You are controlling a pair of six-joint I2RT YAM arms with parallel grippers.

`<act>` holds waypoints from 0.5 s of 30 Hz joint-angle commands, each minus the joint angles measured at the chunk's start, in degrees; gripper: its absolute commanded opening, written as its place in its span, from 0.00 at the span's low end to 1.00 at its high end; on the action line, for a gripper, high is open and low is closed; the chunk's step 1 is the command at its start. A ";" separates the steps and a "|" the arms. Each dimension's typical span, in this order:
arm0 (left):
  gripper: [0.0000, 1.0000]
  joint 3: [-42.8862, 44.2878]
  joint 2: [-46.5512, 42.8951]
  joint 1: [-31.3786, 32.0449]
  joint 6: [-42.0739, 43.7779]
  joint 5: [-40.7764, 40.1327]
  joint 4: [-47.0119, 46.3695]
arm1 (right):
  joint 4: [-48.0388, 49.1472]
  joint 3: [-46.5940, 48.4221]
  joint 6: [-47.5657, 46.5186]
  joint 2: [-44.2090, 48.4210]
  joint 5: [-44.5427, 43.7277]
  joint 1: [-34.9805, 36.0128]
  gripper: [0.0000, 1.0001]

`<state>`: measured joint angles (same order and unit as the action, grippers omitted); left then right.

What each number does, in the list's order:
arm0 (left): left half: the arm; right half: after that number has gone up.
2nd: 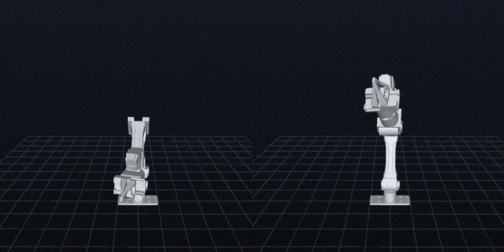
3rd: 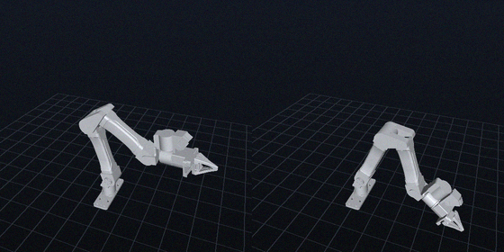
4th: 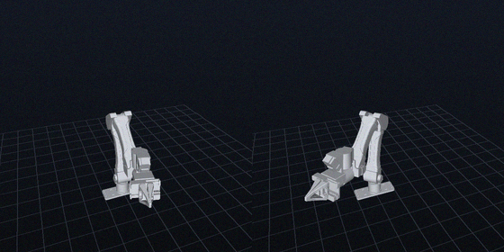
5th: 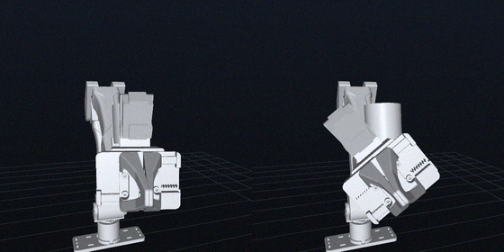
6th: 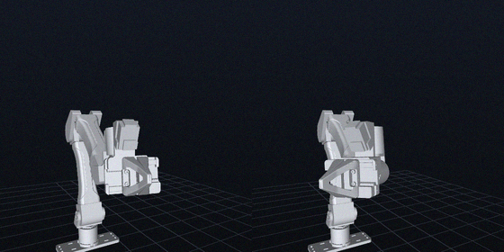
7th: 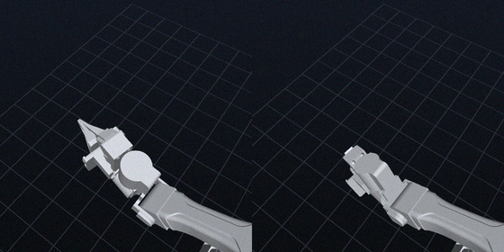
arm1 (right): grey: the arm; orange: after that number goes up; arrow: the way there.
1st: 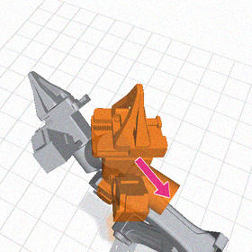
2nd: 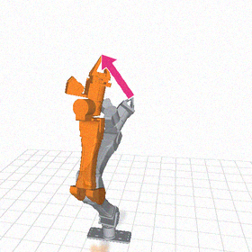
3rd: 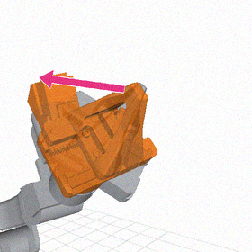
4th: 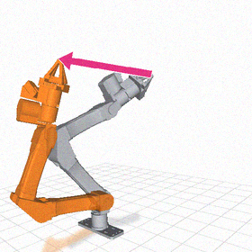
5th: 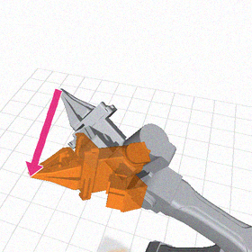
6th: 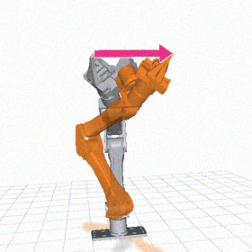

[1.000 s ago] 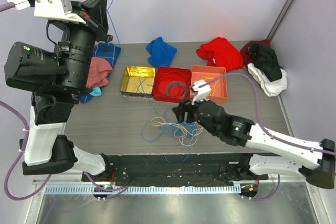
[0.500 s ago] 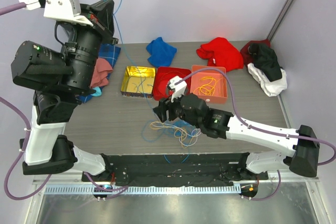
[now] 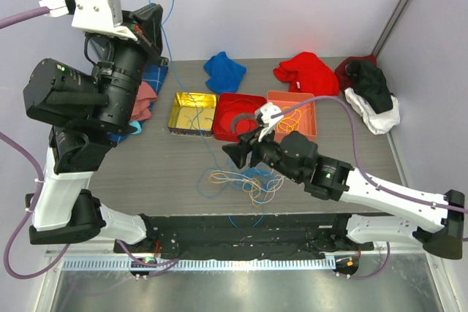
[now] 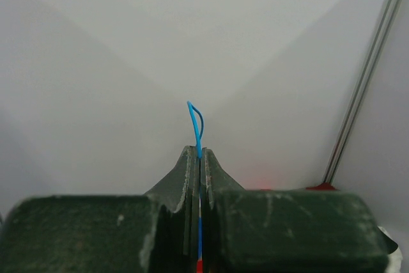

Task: Untangle the cables

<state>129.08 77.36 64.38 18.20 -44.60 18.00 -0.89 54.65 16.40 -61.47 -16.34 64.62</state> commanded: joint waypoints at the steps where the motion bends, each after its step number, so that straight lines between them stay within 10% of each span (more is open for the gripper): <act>1: 0.00 -0.76 -0.81 0.13 1.05 -0.75 -1.48 | 1.24 0.80 -2.60 0.93 11.10 0.42 0.63; 15: 0.00 -0.84 -1.51 0.13 -2.72 0.65 0.63 | 0.53 3.79 -5.59 -12.16 6.07 4.20 0.61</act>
<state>128.20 77.23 64.38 16.86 -44.88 18.37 -3.86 55.72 12.10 -71.59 -5.28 68.88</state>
